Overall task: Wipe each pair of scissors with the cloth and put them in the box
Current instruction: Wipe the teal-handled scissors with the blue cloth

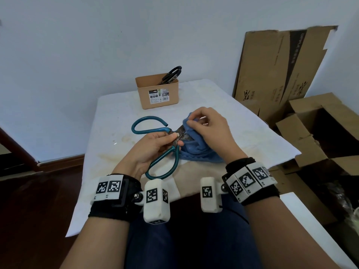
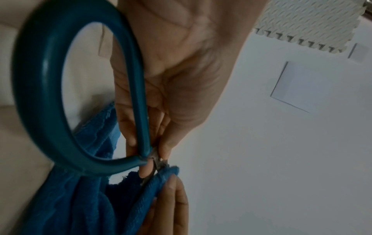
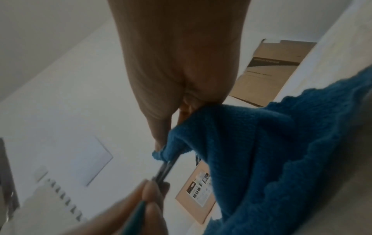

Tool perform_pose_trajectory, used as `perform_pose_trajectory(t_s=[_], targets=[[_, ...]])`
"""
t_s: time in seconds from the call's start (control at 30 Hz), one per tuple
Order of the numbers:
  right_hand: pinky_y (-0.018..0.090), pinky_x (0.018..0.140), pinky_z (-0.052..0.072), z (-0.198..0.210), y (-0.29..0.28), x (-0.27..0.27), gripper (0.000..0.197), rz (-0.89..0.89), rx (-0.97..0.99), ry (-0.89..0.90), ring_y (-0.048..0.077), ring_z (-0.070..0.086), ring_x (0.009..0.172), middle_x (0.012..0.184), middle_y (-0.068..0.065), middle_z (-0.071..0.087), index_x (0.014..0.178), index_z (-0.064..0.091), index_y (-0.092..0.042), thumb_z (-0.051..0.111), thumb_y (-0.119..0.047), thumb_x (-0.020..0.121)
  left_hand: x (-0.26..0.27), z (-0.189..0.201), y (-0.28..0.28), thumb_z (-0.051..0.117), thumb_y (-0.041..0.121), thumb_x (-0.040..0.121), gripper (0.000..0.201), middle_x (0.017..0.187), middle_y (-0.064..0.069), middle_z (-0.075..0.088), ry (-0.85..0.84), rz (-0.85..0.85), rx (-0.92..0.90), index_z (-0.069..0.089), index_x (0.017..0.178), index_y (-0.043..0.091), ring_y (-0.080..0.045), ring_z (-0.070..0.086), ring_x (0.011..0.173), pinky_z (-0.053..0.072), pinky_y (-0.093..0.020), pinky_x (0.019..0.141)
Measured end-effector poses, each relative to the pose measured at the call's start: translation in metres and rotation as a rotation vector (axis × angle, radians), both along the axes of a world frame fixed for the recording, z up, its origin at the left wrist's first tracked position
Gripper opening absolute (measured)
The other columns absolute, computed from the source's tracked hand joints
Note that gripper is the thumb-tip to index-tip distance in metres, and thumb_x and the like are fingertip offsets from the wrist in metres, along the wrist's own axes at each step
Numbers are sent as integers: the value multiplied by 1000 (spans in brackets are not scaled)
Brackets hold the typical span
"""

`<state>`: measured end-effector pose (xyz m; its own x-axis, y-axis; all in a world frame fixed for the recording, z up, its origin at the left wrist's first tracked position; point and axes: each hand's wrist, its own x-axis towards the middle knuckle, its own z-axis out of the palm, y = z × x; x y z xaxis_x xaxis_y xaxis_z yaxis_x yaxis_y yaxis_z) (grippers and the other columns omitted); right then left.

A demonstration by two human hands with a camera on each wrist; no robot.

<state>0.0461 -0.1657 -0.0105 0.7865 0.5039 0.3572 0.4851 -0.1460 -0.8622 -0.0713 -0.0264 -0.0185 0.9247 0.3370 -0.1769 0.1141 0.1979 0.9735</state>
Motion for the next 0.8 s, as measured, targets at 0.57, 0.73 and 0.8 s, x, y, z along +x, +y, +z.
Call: perform_pose_trajectory(t_s=[0.57,0.73,0.8], targets=[[5,68,38,1,5,2,4,-91,-11,-128,0,51,76,93,5,58,85,62,-13,66,-12,87,1,1,2,60,12,96,11,79,-7,75,-54,10,-42,66,91,5,-12,69,69,56,-20,69],[7,67,40,2,3,11,4,-157,8,-110,1,50,72,93,7,59,87,61,-11,64,-13,89,1,2,1,59,11,95,11,77,-7,76,-54,3,-36,66,88,6,-13,70,69,57,-21,72],[8,67,40,1,3,14,5,-176,14,-97,2,50,73,92,7,60,87,62,-9,64,-14,89,0,3,0,59,11,96,12,77,-7,76,-52,-3,-30,67,88,7,-13,70,68,57,-21,71]])
